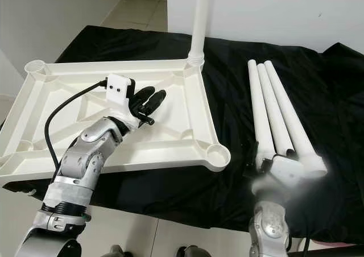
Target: Building children table
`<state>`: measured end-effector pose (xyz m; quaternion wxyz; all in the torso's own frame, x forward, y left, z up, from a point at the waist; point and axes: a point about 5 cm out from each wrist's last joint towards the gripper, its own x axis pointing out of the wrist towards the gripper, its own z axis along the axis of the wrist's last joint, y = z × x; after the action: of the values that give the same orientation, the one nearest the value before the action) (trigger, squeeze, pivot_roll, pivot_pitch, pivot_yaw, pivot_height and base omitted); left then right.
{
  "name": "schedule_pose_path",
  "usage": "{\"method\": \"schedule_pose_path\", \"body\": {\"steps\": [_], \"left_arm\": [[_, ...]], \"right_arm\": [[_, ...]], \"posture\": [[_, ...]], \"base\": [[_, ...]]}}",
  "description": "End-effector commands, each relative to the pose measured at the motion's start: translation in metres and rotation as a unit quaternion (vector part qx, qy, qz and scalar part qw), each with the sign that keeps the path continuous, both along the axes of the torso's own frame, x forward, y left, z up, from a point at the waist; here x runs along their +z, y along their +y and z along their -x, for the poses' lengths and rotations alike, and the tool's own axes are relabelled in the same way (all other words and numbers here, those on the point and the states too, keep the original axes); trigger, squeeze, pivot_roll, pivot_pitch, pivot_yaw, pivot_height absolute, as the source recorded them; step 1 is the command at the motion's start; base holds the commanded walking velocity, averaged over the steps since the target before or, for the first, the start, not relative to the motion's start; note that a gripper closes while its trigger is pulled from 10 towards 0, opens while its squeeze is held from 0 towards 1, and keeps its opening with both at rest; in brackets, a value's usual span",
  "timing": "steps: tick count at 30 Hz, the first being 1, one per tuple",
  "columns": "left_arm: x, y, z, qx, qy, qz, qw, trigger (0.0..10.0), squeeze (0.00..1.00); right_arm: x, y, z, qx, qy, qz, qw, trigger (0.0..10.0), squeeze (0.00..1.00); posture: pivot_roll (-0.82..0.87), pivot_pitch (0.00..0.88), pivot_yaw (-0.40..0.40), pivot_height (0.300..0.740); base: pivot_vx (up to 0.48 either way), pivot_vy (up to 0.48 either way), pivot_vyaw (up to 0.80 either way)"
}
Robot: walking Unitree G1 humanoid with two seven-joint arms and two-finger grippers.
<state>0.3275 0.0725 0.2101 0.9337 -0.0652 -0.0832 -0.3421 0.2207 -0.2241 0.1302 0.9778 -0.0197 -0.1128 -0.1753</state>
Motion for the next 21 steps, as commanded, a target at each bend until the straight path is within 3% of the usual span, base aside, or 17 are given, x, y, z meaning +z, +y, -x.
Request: {"method": "schedule_pose_path", "body": {"steps": [1, 6, 21], "left_arm": [[-0.001, -0.003, 0.001, -0.003, 0.003, -0.008, 1.0, 10.0, 0.0], [0.0, -0.006, 0.001, -0.001, 0.001, -0.007, 1.0, 10.0, 0.0], [0.0, -0.003, 0.002, 0.006, -0.002, -0.006, 1.0, 10.0, 0.0]], "right_arm": [[-0.007, -0.001, -0.001, 0.01, 0.02, -0.012, 1.0, 10.0, 0.0], [-0.013, -0.004, -0.012, 0.075, 0.046, -0.016, 0.996, 10.0, 0.0], [-0.025, -0.011, -0.019, 0.12, 0.076, -0.029, 0.989, 10.0, 0.0]], "posture": [[-0.06, 0.13, -0.002, 0.74], [-0.06, 0.129, -0.007, 0.74], [-0.05, 0.134, -0.006, 0.74]], "base": [[0.0, 0.0, 0.0], [0.0, 0.0, 0.0], [0.0, 0.0, 0.0]]}}
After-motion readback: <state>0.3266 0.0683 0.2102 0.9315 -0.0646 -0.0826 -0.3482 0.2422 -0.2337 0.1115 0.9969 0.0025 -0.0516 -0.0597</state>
